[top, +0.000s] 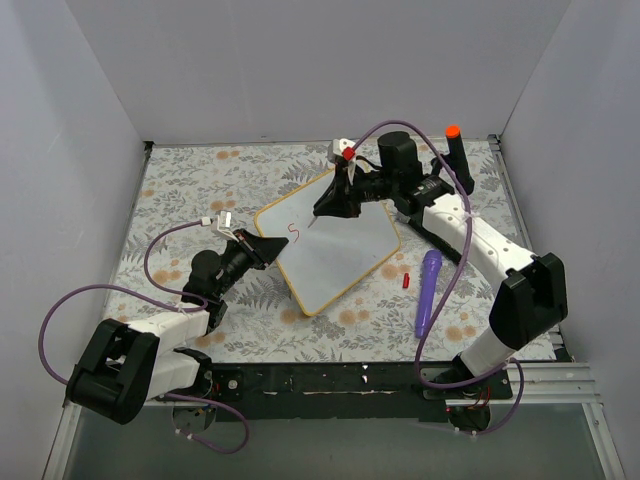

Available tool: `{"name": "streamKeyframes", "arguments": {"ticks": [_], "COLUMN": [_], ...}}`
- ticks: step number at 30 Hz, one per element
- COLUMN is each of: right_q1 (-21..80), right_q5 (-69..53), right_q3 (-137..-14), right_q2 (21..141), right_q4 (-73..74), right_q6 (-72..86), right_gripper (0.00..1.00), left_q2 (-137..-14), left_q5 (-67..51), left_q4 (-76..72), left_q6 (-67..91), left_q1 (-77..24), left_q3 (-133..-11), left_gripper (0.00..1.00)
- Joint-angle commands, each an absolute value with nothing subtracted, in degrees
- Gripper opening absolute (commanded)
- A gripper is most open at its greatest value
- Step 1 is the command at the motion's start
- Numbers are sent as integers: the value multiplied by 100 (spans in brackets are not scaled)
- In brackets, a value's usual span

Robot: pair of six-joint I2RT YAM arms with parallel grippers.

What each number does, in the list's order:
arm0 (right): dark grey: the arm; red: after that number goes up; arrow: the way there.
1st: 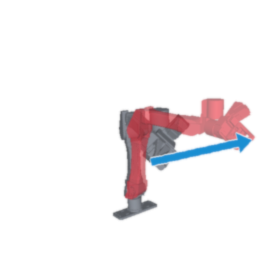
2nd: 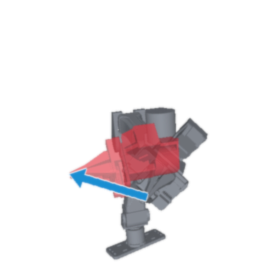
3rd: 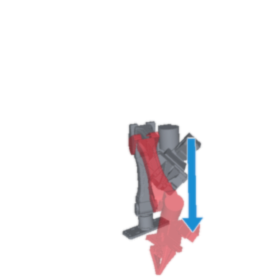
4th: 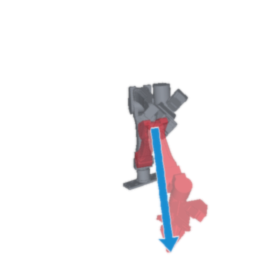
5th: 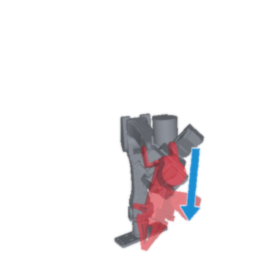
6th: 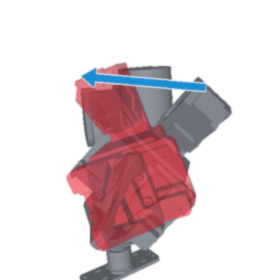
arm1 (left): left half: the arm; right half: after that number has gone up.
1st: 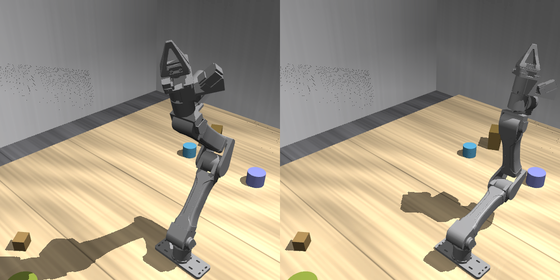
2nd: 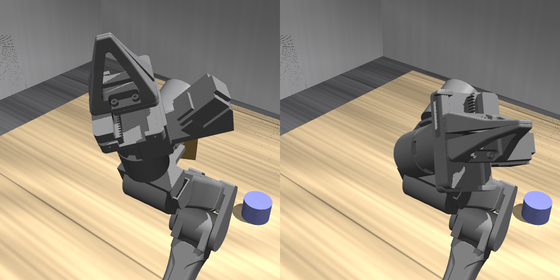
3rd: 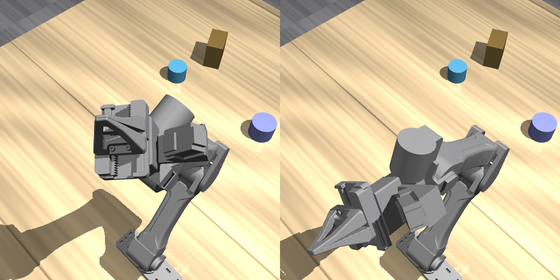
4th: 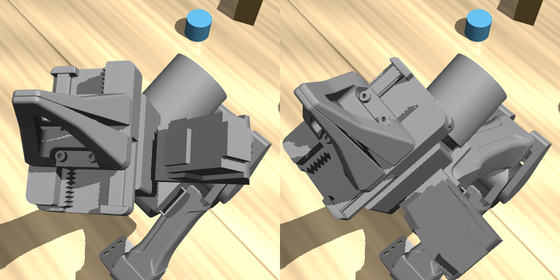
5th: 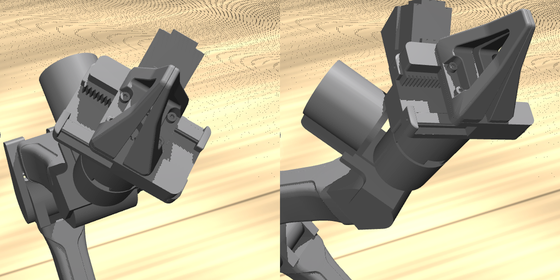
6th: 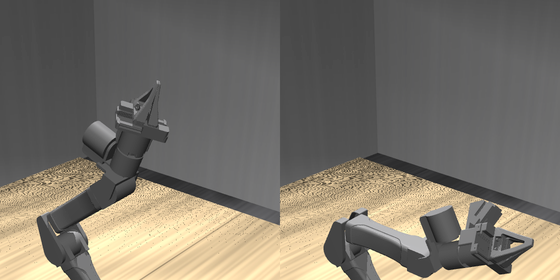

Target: Write a sentence on the whiteboard

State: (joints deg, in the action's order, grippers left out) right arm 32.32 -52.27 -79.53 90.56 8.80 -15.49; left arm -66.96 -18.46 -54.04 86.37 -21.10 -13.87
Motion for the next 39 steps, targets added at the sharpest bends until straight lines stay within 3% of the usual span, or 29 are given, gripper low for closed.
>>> {"name": "streamKeyframes", "arguments": {"ticks": [1, 27, 39], "right_q1": [3392, 3541, 3806], "right_q5": [-5071, -5036, -4299], "right_q3": [-8393, -8639, -8939], "right_q2": [9167, 9298, 9703], "right_q4": [896, 1168, 1099], "right_q6": [-1635, -1924, -1793], "right_gripper": [1, 1, 1], "left_q2": [-6522, -6521, -6486], "left_q5": [-1969, -2004, -2057], "left_q4": [-5871, -5888, -5783], "left_q6": [8613, 8631, 8596], "left_q1": [-2109, -2118, -2109], "left_q3": [-1556, -1556, -1608], "left_gripper": [0, 0, 0]}}
